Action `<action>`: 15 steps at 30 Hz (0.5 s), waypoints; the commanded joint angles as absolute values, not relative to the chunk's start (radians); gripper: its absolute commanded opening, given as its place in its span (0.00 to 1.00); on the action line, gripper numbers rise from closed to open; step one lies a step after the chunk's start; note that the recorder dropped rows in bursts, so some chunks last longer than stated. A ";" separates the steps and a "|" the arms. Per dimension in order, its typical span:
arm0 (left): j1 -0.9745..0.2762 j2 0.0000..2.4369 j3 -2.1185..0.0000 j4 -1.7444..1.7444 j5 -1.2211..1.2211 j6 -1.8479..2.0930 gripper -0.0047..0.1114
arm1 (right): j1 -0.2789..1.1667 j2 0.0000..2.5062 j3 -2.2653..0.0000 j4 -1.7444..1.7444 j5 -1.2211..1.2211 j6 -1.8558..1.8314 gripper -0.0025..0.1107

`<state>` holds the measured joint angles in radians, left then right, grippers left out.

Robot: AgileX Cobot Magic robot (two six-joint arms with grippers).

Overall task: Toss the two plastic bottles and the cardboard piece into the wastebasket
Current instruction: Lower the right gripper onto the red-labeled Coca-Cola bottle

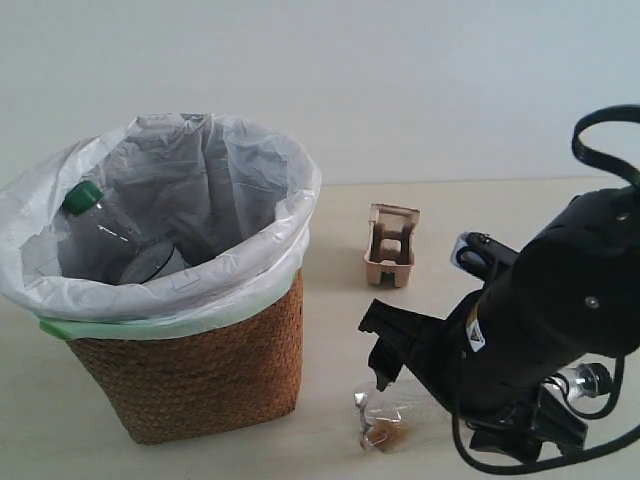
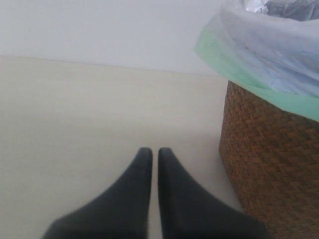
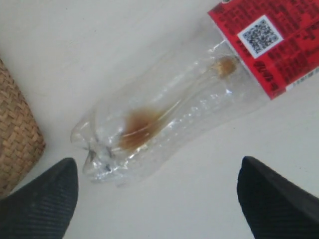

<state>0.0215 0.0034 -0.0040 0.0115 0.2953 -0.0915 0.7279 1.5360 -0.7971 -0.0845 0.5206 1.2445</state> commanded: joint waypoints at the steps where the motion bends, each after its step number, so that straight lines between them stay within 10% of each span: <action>1: 0.013 0.000 0.000 0.016 0.295 -0.097 0.07 | 0.730 1.584 -0.792 -0.120 0.436 1.321 0.71; 15: 0.013 0.000 0.000 0.016 0.295 -0.097 0.07 | 0.728 1.679 -0.792 -0.316 0.421 1.465 0.71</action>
<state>0.0215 0.0034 -0.0040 0.0115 0.2953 -0.0915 0.7279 1.6788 -0.7971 -0.2348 0.3993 1.4306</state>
